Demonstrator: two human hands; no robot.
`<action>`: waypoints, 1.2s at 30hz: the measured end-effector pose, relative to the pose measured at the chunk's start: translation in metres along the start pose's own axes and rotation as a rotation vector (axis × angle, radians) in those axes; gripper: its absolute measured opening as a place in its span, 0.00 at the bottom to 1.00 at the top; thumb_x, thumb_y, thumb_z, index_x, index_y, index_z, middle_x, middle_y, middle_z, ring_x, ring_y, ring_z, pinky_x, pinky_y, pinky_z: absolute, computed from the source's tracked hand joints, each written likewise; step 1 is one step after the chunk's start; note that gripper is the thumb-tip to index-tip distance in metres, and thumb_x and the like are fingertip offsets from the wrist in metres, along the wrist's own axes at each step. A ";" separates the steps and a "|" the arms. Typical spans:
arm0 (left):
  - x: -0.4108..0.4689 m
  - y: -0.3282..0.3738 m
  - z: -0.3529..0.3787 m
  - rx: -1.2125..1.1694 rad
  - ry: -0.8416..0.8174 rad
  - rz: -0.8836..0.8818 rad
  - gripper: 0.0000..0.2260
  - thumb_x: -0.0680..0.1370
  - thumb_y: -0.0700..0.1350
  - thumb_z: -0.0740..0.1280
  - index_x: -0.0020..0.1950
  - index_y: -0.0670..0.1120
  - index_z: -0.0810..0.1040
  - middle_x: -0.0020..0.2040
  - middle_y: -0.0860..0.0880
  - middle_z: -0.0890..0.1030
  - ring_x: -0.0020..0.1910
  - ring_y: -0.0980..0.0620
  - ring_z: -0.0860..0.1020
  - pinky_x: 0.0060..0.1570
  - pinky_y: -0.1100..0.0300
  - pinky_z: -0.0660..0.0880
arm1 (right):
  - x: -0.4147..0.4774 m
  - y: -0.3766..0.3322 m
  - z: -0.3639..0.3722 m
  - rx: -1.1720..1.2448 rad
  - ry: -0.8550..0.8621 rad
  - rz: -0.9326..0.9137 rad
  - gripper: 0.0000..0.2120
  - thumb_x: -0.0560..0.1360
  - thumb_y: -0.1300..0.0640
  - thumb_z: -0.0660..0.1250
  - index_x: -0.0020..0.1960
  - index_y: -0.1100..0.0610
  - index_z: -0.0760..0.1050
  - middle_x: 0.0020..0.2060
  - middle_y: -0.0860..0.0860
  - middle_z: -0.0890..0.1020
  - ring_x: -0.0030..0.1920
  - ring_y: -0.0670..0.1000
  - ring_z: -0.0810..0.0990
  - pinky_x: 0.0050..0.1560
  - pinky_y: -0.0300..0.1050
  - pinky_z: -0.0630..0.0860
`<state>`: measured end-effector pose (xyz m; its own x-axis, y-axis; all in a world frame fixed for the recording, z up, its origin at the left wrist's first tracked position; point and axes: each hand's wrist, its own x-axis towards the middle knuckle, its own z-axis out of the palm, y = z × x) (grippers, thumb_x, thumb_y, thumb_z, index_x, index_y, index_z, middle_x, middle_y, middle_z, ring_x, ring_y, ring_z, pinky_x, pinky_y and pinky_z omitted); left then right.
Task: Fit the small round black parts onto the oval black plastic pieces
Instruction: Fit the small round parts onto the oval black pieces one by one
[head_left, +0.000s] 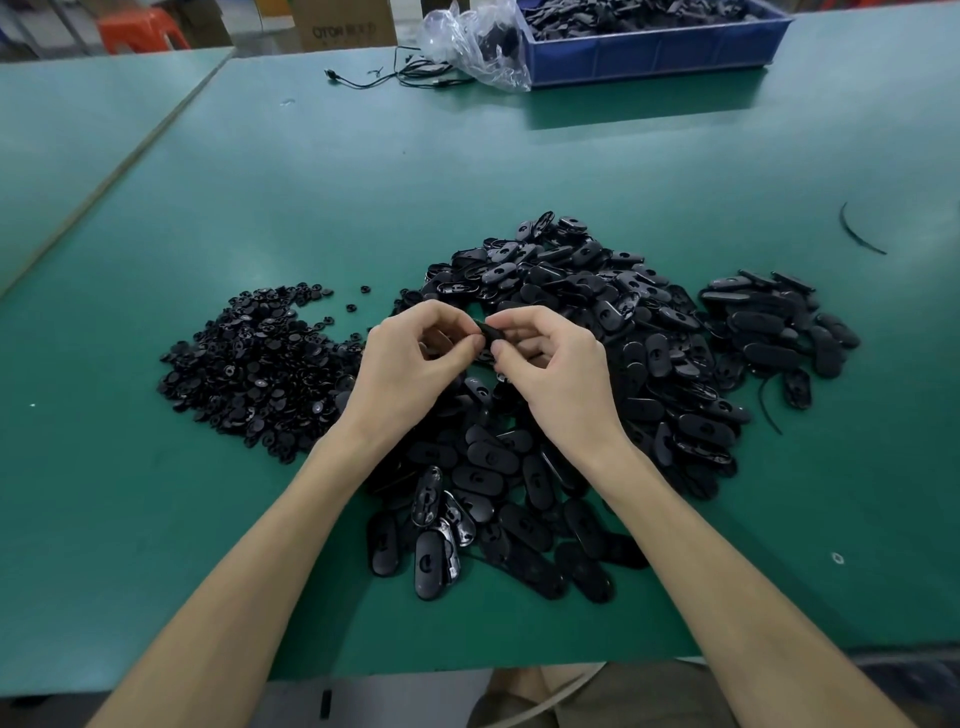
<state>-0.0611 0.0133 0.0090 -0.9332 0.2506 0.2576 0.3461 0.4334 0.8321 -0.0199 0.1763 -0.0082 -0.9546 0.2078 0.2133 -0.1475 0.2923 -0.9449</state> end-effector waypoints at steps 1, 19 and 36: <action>0.000 -0.001 0.000 0.004 0.002 0.000 0.03 0.78 0.40 0.75 0.48 0.47 0.83 0.42 0.52 0.85 0.39 0.49 0.81 0.39 0.60 0.77 | 0.000 0.000 0.000 0.002 0.001 0.002 0.10 0.79 0.64 0.72 0.58 0.54 0.84 0.46 0.46 0.86 0.45 0.45 0.86 0.49 0.39 0.82; -0.001 -0.003 0.003 0.126 -0.021 0.136 0.08 0.79 0.40 0.73 0.49 0.53 0.81 0.45 0.54 0.81 0.41 0.55 0.78 0.41 0.70 0.71 | 0.001 0.000 0.001 -0.023 0.025 -0.005 0.10 0.79 0.65 0.71 0.58 0.54 0.84 0.48 0.46 0.86 0.45 0.45 0.85 0.47 0.34 0.79; -0.001 -0.003 0.002 0.057 0.044 0.007 0.04 0.77 0.42 0.76 0.48 0.50 0.82 0.40 0.56 0.84 0.38 0.59 0.79 0.41 0.70 0.73 | -0.001 -0.003 -0.001 0.014 -0.003 0.021 0.09 0.78 0.64 0.73 0.56 0.55 0.84 0.44 0.48 0.87 0.44 0.47 0.86 0.50 0.44 0.84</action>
<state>-0.0613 0.0134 0.0059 -0.9337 0.2157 0.2859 0.3564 0.4807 0.8012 -0.0184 0.1759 -0.0056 -0.9583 0.2109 0.1926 -0.1311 0.2744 -0.9526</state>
